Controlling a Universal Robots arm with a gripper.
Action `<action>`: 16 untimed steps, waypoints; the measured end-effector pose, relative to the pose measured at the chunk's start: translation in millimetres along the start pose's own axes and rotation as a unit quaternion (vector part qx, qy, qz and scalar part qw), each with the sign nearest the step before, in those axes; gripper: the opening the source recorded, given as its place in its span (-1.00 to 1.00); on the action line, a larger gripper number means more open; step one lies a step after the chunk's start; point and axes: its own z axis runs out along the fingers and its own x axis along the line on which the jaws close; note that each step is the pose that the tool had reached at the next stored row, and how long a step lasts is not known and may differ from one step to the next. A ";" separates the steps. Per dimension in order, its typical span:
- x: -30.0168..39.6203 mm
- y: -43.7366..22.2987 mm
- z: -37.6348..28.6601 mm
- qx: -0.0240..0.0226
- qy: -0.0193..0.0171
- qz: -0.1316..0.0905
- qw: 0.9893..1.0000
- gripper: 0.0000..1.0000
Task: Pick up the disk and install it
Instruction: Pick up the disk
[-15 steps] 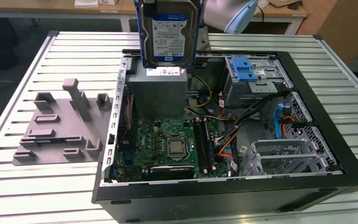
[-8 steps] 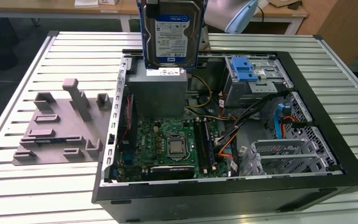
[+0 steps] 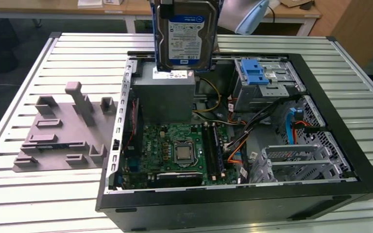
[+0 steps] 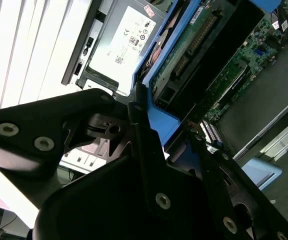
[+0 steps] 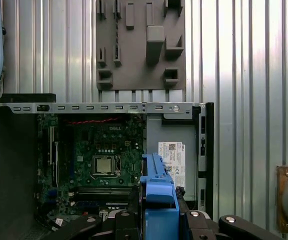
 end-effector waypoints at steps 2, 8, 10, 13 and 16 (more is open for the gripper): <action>0.0 -2.8 0.0 0.000 0.000 0.000 1.000 -0.27; -0.2 -10.4 0.0 0.000 0.000 0.000 1.000 -0.27; -0.3 -12.5 -0.1 0.000 0.000 0.000 1.000 -0.27; 0.0 -14.3 -0.1 0.000 0.000 0.000 1.000 -0.27; 1.9 -14.9 -0.1 0.000 0.000 0.000 1.000 -0.27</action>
